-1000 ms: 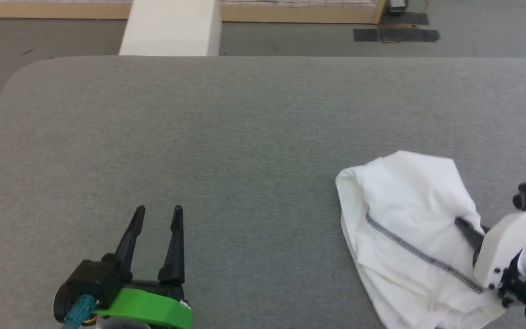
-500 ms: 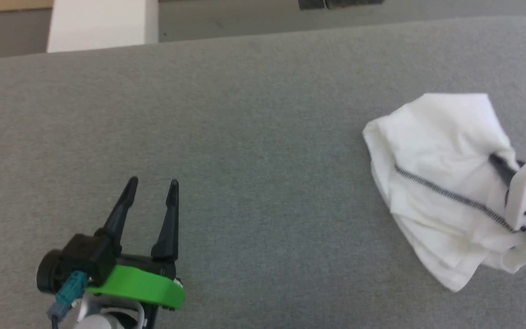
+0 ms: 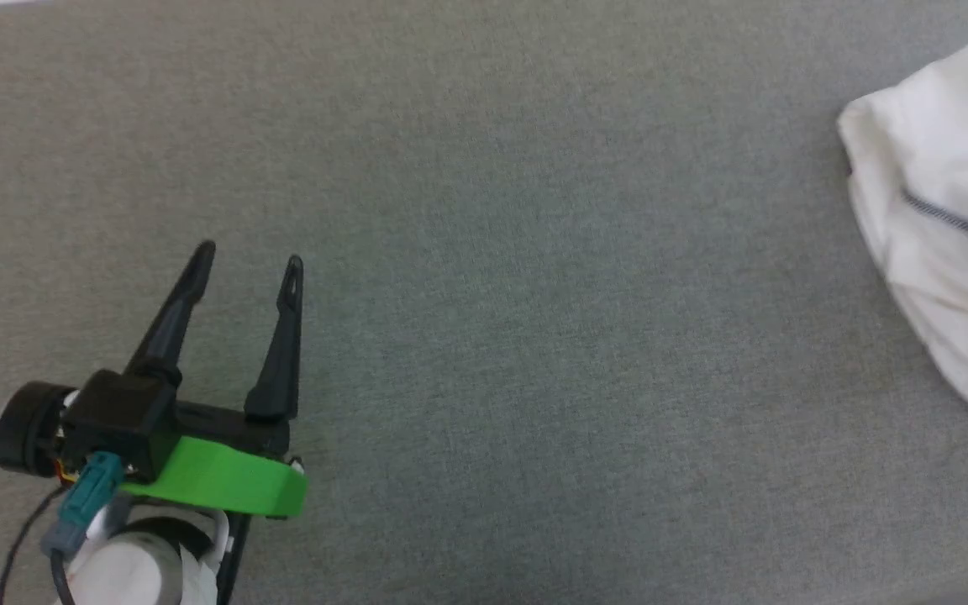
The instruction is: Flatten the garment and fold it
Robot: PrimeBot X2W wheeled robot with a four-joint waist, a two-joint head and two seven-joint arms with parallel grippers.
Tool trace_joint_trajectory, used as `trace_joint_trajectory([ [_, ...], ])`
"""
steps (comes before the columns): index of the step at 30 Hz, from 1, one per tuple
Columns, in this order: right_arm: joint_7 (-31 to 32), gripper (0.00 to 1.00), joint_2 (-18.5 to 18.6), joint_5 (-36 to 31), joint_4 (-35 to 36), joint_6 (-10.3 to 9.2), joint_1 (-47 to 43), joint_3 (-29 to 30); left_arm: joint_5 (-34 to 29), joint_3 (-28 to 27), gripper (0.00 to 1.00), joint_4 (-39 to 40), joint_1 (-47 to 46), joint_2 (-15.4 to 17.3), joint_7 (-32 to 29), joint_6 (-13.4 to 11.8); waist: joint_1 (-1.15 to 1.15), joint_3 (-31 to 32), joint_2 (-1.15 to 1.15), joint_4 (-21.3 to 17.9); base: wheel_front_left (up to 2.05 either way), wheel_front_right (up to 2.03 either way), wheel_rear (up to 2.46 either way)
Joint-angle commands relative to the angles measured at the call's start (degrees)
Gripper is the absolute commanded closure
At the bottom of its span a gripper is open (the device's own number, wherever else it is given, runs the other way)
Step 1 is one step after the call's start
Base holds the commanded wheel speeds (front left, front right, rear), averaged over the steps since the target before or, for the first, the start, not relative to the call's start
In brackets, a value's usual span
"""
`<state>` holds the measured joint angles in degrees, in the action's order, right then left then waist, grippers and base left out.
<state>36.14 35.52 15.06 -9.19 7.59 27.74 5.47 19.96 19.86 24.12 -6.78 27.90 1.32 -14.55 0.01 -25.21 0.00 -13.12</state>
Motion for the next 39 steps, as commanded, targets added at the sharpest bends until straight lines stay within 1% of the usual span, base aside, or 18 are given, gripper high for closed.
trace_joint_trajectory([
  [1,-1.02,1.00,0.91,-0.73,-0.85,-0.10,1.56,0.43,-0.62,-0.32,0.00,0.75,-1.54,0.84,-0.53,-0.45,-0.01,-4.64,0.00,-2.01,0.00,0.00,0.00],
  [4,-2.78,1.00,2.77,-2.00,-2.94,-0.10,3.00,0.85,-1.46,-0.81,0.00,2.08,-2.48,1.75,-1.81,-0.86,-0.01,-7.31,0.00,-2.23,0.00,0.00,0.00],
  [8,-5.05,1.00,3.90,-3.18,-5.41,-0.10,5.25,1.43,-2.36,-1.24,0.00,3.57,-3.13,2.88,-3.51,-1.30,-0.01,-10.55,0.00,-2.53,0.00,0.00,0.00],
  [10,-6.71,1.00,5.15,-4.58,-7.96,-0.10,7.09,1.63,-3.04,-1.87,0.00,4.86,-3.46,3.68,-4.37,-1.79,-0.01,-12.65,0.00,-2.43,0.00,0.00,0.00],
  [16,-9.49,1.00,5.97,-8.11,-13.27,-0.10,9.98,3.18,-4.14,-2.56,0.00,7.09,-4.39,5.02,-6.01,-2.20,-0.01,-15.28,0.00,-2.20,0.00,0.00,0.00],
  [19,-10.90,1.00,5.36,-9.42,-16.43,-0.10,11.10,4.11,-4.66,-2.63,0.00,8.08,-4.92,5.47,-6.81,-2.33,-0.01,-16.23,0.00,-2.06,0.00,0.00,0.00],
  [20,-12.51,0.85,4.72,-10.58,-19.27,-0.10,12.07,4.47,-5.00,-2.58,0.00,8.55,-5.19,5.71,-7.34,-2.45,-0.01,-16.61,0.00,-1.93,0.00,0.00,0.00],
  [21,-13.38,0.65,4.72,-11.23,-20.15,-0.10,12.44,4.45,-5.11,-2.57,0.00,8.66,-5.25,5.75,-7.48,-2.51,-0.01,-16.68,0.00,-1.88,0.00,0.00,0.00],
  [22,-14.04,0.47,4.67,-11.67,-20.89,-0.10,12.77,4.45,-5.20,-2.54,0.00,8.71,-5.31,5.77,-7.58,-2.57,-0.01,-16.70,0.00,-1.85,0.00,0.00,0.00],
  [23,-14.79,0.00,4.62,-12.18,-21.80,-0.10,13.18,4.44,-5.32,-2.54,0.00,8.75,-5.37,5.78,-7.63,-2.66,-0.01,-16.68,0.00,-1.80,0.00,0.00,0.00],
  [26,-16.36,0.00,4.53,-13.03,-24.11,-0.10,14.28,4.02,-5.37,-2.45,0.00,8.66,-5.52,5.48,-7.26,-2.86,-0.01,-16.33,0.00,-1.63,0.00,0.00,0.00],
  [30,-18.45,0.00,4.81,-13.35,-27.04,-0.10,15.66,3.29,-5.17,-2.15,0.00,7.78,-5.86,4.65,-5.19,-2.76,-0.01,-15.12,0.00,-0.95,0.00,0.00,0.00],
  [34,-20.44,0.00,5.34,-13.28,-29.53,-0.10,16.39,3.09,-3.83,-1.63,0.00,5.59,-6.27,2.80,-1.03,-2.09,-0.01,-12.82,0.00,0.36,0.00,0.00,0.00],
  [37,-22.31,0.00,4.88,-12.62,-30.95,-0.10,16.08,3.35,-1.88,-1.63,0.00,2.68,-5.93,0.67,2.72,-1.87,-0.01,-10.01,0.00,1.75,0.00,0.00,0.00],
  [39,-24.22,0.00,4.12,-11.68,-31.57,-0.10,15.50,4.20,-0.61,-2.07,0.00,0.42,-5.48,-0.78,4.95,-2.18,-0.01,-8.02,0.00,2.71,0.00,0.00,0.00],
])
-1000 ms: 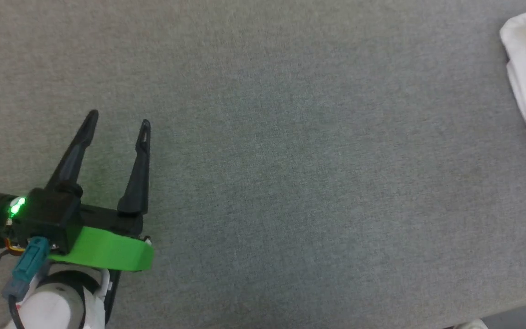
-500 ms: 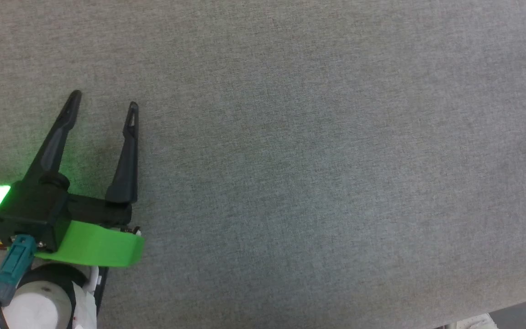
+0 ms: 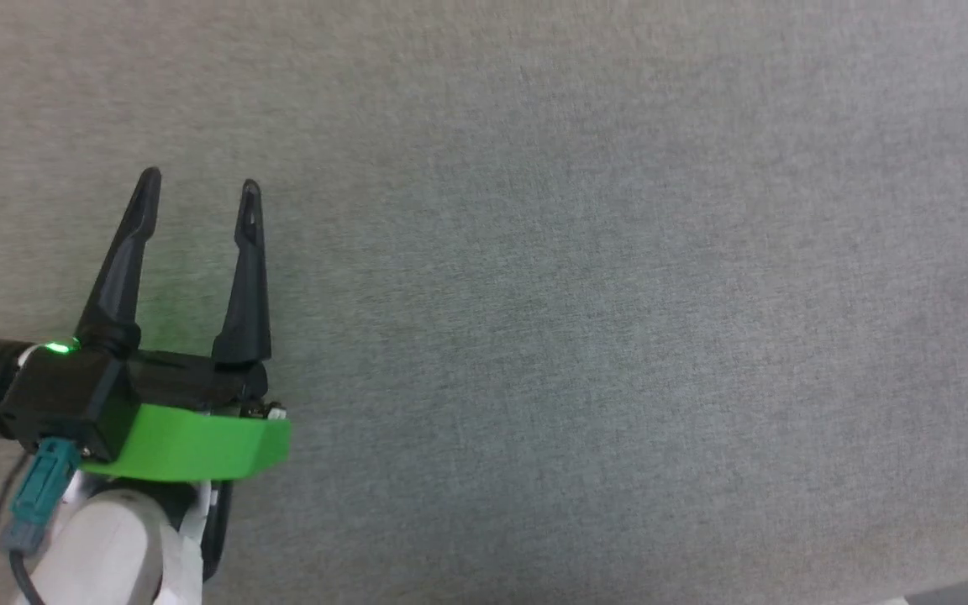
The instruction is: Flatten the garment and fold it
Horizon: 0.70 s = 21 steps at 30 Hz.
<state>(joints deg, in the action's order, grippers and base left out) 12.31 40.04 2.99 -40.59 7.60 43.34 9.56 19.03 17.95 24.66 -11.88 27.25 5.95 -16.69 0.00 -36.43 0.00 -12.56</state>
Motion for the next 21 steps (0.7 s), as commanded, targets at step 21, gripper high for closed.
trace_joint_trajectory([
  [21,-7.61,0.00,-22.41,4.96,27.82,-0.11,-24.47,7.74,3.83,1.31,0.00,-12.40,6.74,-5.88,8.25,1.18,0.00,21.93,0.00,9.46,0.00,0.00,0.00],
])
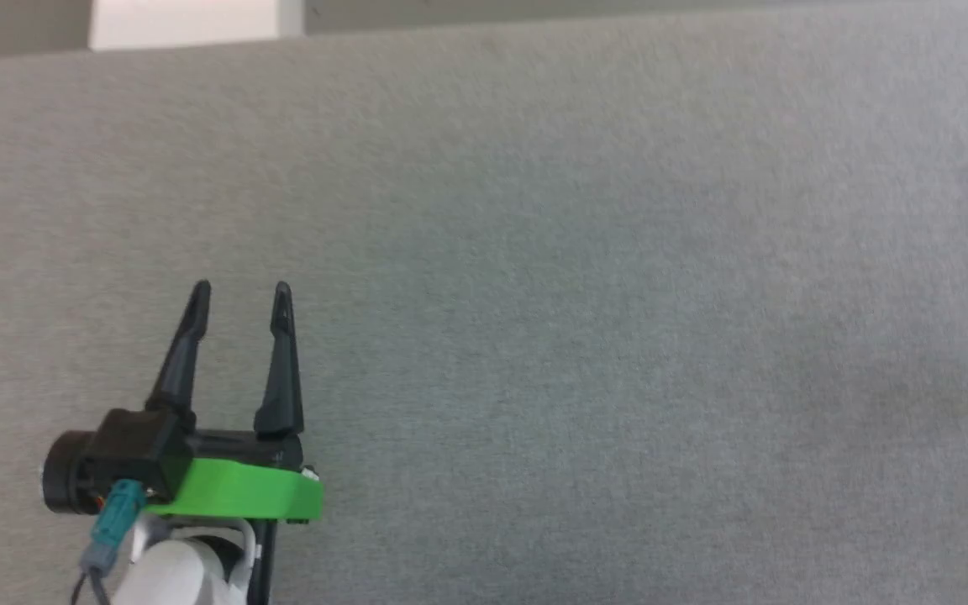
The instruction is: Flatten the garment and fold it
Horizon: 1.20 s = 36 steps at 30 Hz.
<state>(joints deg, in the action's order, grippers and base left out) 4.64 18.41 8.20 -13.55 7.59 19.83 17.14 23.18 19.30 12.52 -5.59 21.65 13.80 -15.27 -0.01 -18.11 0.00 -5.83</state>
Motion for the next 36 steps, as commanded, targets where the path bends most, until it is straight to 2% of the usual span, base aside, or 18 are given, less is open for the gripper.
trace_joint_trajectory([
  [1,0.11,0.00,-2.13,-0.57,2.81,-0.10,-2.22,0.47,-0.53,0.08,0.00,-0.78,0.60,-0.52,0.47,-0.41,0.01,4.20,0.00,3.10,0.00,0.00,0.00],
  [6,-0.96,0.00,-11.50,-3.04,13.06,-0.10,-9.55,1.61,-0.87,0.68,0.00,-2.96,1.79,-2.04,0.88,-0.32,0.01,7.79,0.00,5.11,0.00,0.00,0.00],
  [10,-3.60,0.00,-14.89,-4.03,16.96,-0.10,-14.74,1.18,-1.01,1.24,0.00,-4.74,3.20,-2.67,1.02,0.13,0.01,10.49,0.00,6.85,0.00,0.00,0.00],
  [20,-8.15,0.00,-15.51,-5.19,15.99,-0.10,-22.87,-6.13,-2.57,2.30,0.00,-8.45,6.62,-3.65,1.17,1.54,0.01,15.82,0.00,9.21,0.00,0.00,0.00],
  [28,-10.87,0.00,-15.52,-6.02,14.37,-0.10,-24.69,-6.35,-4.74,2.00,0.00,-8.98,8.84,-5.15,1.18,4.04,0.01,17.90,0.00,8.95,0.00,0.00,0.00],
  [36,-12.32,0.00,-15.52,-5.84,12.82,-0.10,-24.08,-5.94,-7.02,-0.07,0.00,-8.54,9.26,-6.90,1.19,5.95,0.01,16.65,0.00,7.74,0.00,0.00,0.00],
])
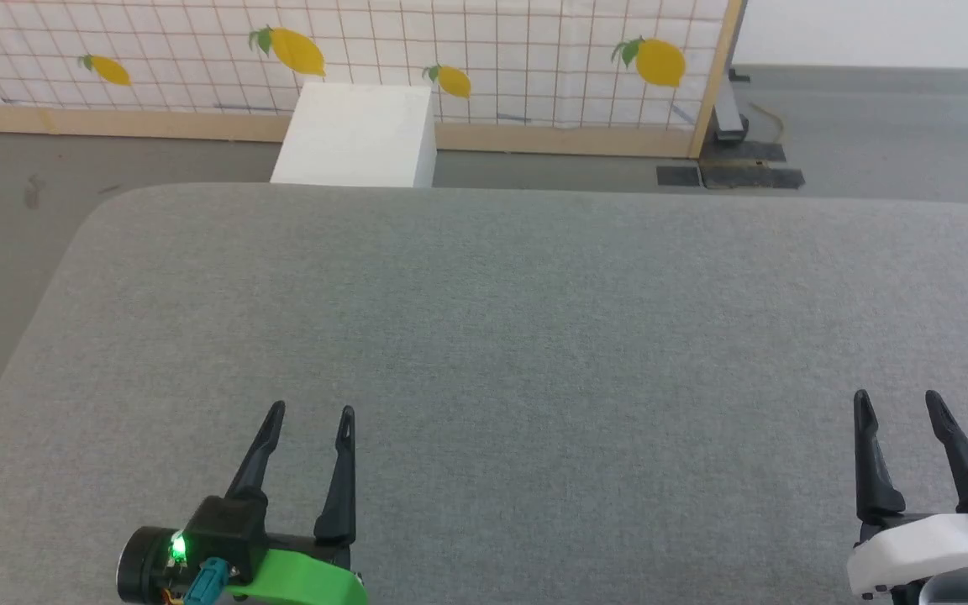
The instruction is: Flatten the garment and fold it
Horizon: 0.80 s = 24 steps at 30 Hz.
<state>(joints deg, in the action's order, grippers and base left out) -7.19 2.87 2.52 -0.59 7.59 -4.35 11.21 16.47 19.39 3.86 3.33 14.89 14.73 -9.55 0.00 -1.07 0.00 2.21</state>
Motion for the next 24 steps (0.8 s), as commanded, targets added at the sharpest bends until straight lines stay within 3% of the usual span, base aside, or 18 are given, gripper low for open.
trace_joint_trajectory([
  [1,-0.66,0.00,0.01,-0.19,-0.31,-0.10,0.26,-0.02,-0.74,-0.44,0.00,0.20,0.19,-0.30,0.27,0.46,0.00,-0.65,0.00,-0.42,0.00,0.00,0.00],
  [2,-0.75,0.00,0.01,-0.17,-0.42,-0.10,0.41,0.02,-1.00,-0.67,0.00,0.33,0.06,-0.45,0.27,0.69,0.00,-0.88,0.00,-0.54,0.00,0.00,0.00],
  [3,-0.37,1.00,0.00,0.00,-0.37,0.00,0.02,0.01,-0.82,-0.48,1.00,0.22,-0.04,-0.38,-0.02,0.50,0.00,-0.63,0.00,-0.31,0.00,0.00,0.00],
  [24,0.59,1.00,0.00,-0.30,-0.25,-0.01,0.57,-1.44,-2.79,-2.72,1.00,-0.33,-0.47,-1.86,-1.91,1.66,0.00,-0.41,0.00,-0.57,0.00,0.00,0.00],
])
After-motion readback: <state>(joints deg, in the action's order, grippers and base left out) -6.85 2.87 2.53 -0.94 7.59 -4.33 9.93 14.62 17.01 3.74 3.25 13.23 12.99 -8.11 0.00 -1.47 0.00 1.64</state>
